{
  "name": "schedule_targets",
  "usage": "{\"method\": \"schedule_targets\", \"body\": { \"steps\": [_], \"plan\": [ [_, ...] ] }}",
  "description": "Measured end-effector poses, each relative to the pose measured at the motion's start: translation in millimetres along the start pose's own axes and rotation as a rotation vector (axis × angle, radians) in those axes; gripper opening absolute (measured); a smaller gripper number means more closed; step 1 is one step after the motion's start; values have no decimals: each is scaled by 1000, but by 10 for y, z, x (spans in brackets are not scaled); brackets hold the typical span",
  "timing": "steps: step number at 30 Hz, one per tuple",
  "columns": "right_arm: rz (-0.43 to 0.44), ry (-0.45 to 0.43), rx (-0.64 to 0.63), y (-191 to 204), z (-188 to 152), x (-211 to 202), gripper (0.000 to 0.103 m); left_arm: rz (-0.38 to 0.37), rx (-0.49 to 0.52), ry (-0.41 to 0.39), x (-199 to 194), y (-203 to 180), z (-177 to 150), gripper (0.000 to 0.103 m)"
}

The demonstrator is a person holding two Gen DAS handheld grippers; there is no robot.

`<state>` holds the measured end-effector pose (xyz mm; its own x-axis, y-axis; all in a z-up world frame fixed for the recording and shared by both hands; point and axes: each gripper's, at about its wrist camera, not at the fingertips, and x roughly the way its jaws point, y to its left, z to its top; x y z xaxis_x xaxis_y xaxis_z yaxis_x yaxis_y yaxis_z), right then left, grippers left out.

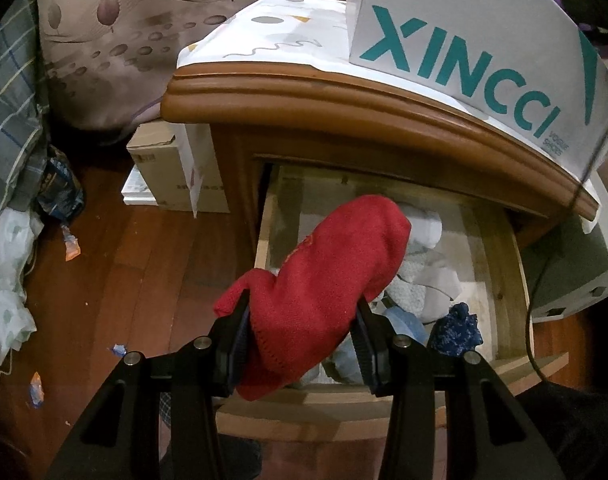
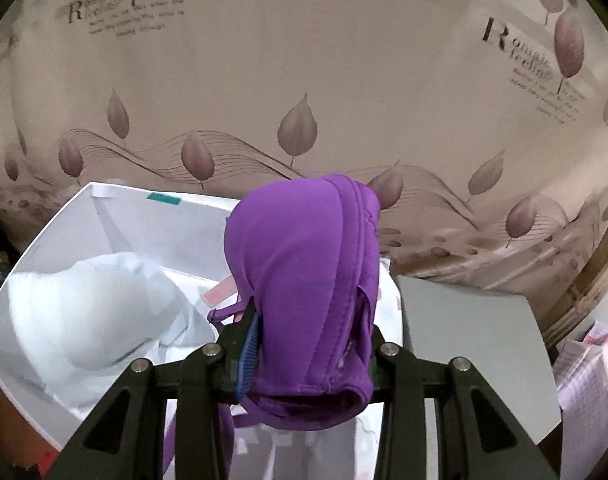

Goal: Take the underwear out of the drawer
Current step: 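Carry the purple underwear to the white box and open the right tool inside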

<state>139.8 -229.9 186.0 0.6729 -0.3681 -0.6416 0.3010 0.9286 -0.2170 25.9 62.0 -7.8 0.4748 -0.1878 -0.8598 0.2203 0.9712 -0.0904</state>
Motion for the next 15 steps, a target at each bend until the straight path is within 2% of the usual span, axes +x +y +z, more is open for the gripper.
{"method": "schedule_targets", "body": {
  "steps": [5, 11, 15],
  "plan": [
    [-5, 38, 3, 90, 73, 220, 38, -3, 2, 8, 25, 1, 14, 42],
    [-4, 114, -21, 109, -75, 397, 38, 1, 4, 11, 42, -6, 16, 42],
    [40, 166, -16, 97, -139, 416, 40, 5, 4, 17, 54, -20, 12, 42]
  ]
}}
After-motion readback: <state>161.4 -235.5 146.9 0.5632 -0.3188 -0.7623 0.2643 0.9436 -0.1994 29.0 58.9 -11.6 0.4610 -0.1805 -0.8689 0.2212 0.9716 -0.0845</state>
